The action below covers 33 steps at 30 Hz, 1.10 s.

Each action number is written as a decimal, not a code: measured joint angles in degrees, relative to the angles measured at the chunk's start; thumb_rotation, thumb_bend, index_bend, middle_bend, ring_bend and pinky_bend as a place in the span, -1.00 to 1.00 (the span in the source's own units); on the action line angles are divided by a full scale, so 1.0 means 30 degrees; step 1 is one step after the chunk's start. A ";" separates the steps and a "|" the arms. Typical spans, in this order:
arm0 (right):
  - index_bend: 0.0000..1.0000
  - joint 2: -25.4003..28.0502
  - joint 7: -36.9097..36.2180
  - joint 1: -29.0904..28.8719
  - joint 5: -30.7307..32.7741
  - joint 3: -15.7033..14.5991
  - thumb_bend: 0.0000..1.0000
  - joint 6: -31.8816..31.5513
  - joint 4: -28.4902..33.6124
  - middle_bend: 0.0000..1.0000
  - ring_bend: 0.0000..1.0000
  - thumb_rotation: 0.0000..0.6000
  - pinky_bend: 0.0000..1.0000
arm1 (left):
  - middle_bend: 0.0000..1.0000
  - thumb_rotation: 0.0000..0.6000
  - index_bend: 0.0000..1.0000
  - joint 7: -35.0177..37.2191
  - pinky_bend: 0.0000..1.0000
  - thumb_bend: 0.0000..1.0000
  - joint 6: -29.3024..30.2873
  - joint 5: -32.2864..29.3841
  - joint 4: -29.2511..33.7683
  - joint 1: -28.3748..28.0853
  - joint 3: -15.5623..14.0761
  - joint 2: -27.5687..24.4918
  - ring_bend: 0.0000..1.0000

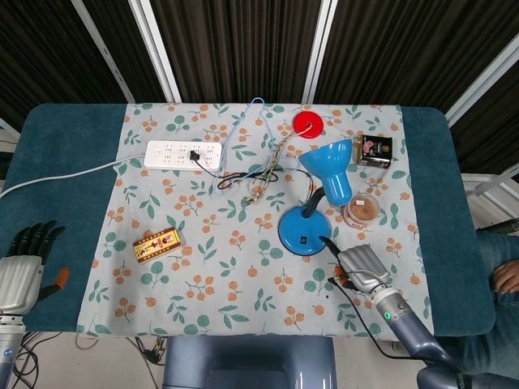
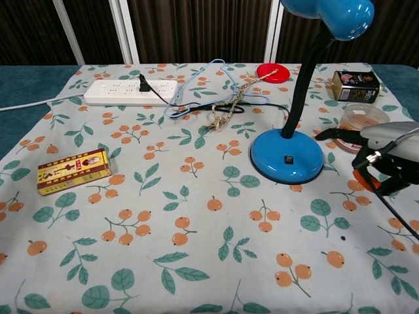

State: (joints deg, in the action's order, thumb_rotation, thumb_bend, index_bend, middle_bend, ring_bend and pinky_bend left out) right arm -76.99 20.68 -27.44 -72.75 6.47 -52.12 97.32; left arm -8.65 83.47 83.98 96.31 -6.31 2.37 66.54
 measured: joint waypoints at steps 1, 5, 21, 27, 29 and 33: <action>-0.98 -0.0159 0.0166 -0.0137 0.0122 0.0004 0.37 0.0090 0.0002 0.46 0.66 1.00 0.41 | -0.87 1.00 -0.72 0.0013 -0.83 -0.27 -0.0009 -0.0008 0.0001 -0.0002 0.0001 -0.0003 -0.89; -0.98 -0.0786 0.0773 -0.0580 0.0726 0.0091 0.37 0.0264 -0.0055 0.46 0.66 1.00 0.48 | -0.87 1.00 -0.72 0.0128 -0.83 -0.27 -0.0040 -0.0100 0.0016 -0.0005 0.0038 -0.0039 -0.89; -0.98 -0.2006 0.2474 -0.1771 0.3318 0.0065 0.37 0.0631 -0.1181 0.46 0.66 1.00 0.67 | -0.87 1.00 -0.72 0.0207 -0.83 -0.27 -0.0113 -0.0183 0.0060 -0.0017 0.0044 -0.0100 -0.89; -0.98 -0.2200 0.2545 -0.1984 0.3587 -0.0107 0.37 0.0587 -0.1508 0.46 0.66 1.00 0.73 | -0.87 1.00 -0.72 0.0215 -0.83 -0.27 -0.0128 -0.0251 0.0060 -0.0025 0.0078 -0.0106 -0.89; -0.98 -0.2277 0.2507 -0.2043 0.3662 -0.0150 0.37 0.0594 -0.1591 0.46 0.66 1.00 0.75 | -0.87 1.00 -0.72 0.0205 -0.83 -0.27 -0.0116 -0.0231 0.0062 -0.0023 0.0071 -0.0106 -0.89; -0.98 -0.2393 0.2542 -0.2188 0.3751 -0.0297 0.37 0.0645 -0.1741 0.46 0.66 1.00 0.78 | -0.87 1.00 -0.72 0.0216 -0.83 -0.27 -0.0133 -0.0260 0.0061 -0.0028 0.0078 -0.0109 -0.89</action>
State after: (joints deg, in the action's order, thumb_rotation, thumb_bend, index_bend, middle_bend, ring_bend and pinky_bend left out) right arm -84.16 28.31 -34.01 -61.50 5.58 -50.19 92.10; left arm -8.00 83.07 83.20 96.49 -6.39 2.60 66.21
